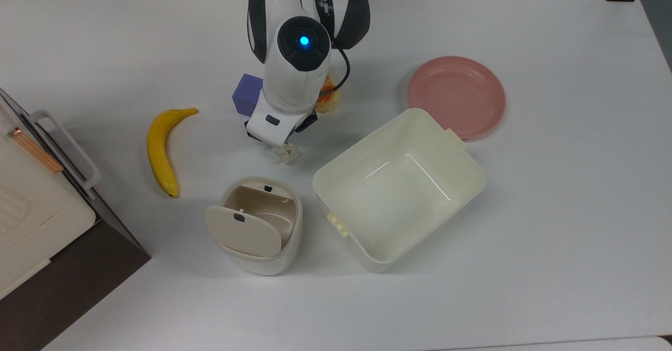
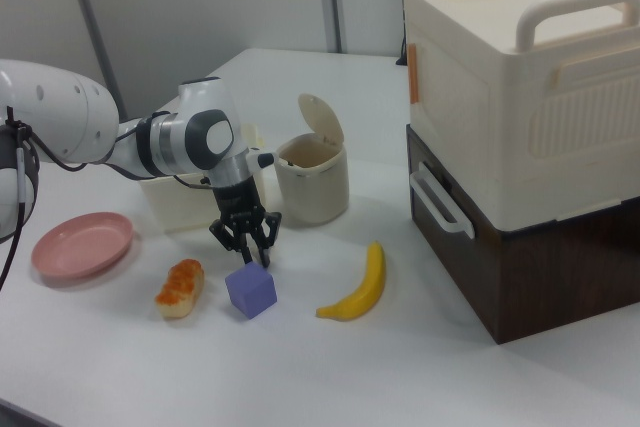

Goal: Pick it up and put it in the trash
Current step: 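Close the gripper on the white paper ball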

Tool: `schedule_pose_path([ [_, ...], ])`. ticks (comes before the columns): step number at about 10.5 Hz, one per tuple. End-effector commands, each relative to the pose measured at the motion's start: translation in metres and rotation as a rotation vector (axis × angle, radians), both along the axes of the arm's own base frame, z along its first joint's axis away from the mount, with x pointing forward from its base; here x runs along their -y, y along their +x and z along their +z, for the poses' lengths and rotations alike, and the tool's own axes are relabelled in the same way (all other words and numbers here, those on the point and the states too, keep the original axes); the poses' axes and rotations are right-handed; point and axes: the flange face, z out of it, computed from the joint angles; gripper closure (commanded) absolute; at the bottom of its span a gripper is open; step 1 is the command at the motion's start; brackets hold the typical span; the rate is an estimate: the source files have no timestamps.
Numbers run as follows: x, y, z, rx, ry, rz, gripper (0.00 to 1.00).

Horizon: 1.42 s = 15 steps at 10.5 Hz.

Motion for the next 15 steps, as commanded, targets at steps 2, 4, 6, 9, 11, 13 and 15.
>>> schedule_pose_path([
  [2, 0.002, 0.004, 0.014, 0.047, 0.005, -0.006, 0.17],
  [4, 0.008, 0.005, 0.015, 0.049, 0.005, -0.008, 0.12],
  [6, 0.013, 0.007, 0.015, 0.061, 0.012, 0.011, 0.25],
  [9, 0.017, 0.010, 0.016, 0.078, 0.029, 0.045, 0.51],
  [11, 0.015, 0.010, 0.016, 0.075, 0.034, 0.066, 1.00],
  [13, 0.018, 0.010, 0.016, 0.075, 0.038, 0.055, 1.00],
  [15, 0.020, 0.011, 0.017, 0.084, 0.042, 0.051, 1.00],
])
